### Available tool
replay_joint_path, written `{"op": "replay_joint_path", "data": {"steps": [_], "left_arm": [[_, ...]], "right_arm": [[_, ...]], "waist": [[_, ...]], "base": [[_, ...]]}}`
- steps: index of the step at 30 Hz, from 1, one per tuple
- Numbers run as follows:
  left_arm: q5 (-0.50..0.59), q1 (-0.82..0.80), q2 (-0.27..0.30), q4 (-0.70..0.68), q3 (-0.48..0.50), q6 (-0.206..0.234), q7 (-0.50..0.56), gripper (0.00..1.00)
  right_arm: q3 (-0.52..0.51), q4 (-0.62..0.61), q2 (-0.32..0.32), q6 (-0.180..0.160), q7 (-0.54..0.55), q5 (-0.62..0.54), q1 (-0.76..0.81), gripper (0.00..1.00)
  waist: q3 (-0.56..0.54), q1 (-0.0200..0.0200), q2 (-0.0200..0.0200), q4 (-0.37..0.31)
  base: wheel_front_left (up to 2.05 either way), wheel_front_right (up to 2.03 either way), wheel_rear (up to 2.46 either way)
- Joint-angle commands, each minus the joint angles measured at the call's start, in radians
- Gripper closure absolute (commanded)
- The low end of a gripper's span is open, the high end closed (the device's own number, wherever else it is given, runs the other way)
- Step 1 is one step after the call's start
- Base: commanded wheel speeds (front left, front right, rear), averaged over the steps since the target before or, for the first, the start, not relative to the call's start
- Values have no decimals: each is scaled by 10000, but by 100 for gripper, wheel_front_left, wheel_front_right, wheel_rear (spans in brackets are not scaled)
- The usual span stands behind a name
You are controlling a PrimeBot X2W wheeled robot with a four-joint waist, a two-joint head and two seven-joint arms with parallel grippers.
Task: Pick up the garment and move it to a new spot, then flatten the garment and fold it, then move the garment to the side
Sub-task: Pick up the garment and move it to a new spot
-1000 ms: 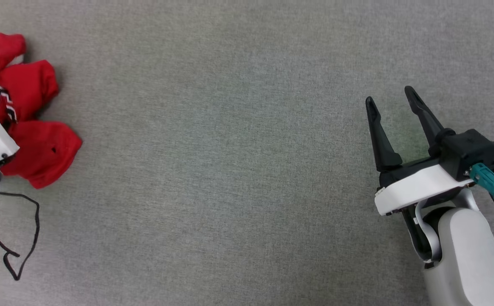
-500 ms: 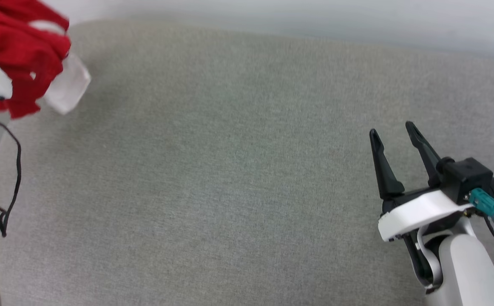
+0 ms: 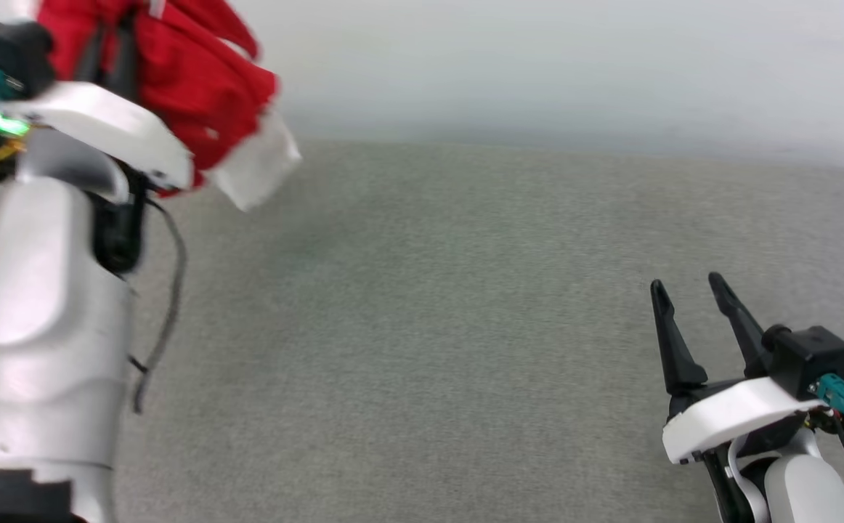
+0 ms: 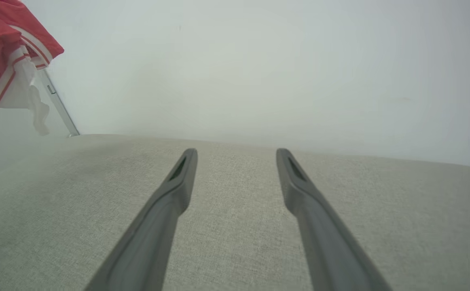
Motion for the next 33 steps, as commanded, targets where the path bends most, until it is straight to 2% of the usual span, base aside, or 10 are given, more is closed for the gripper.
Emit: {"op": "replay_joint_path", "data": {"steps": [1,8,13,19,25,27,33], "left_arm": [[-65,378,-267,-282,-124,-12,-133,100],[-286,1872,-1724,-1348,-1241,-124,-202,100],[-609,2834,-2420,-1809,-2517,-186,-198,100],[-1159,4221,-2656,-1851,-4098,-195,-187,100],[-1472,5399,-2703,-1384,-4991,-200,-8,100],[-1405,5553,-2688,-1383,-5197,-204,-9,0],[-974,5812,-2483,-1719,-5367,52,-824,0]], "right_arm": [[-22,-36,6,-3,27,32,218,0],[-45,-187,4,-3,196,99,622,0],[-26,-336,6,-3,311,113,705,0],[70,-546,9,-3,312,443,501,0],[-32,-605,7,-3,225,249,397,0],[-80,-565,9,-3,202,191,378,0],[-141,-398,6,-3,144,146,438,0]], "waist": [[-302,3,0,-454],[-530,3,0,-1409],[-401,3,0,-1981],[148,3,0,-2363],[491,3,0,-2284],[501,3,0,-2168],[176,3,0,-1806]], "base": [[0,0,0],[0,0,0],[0,0,0],[0,0,0],[0,0,0],[0,0,0],[0,0,0]]}}
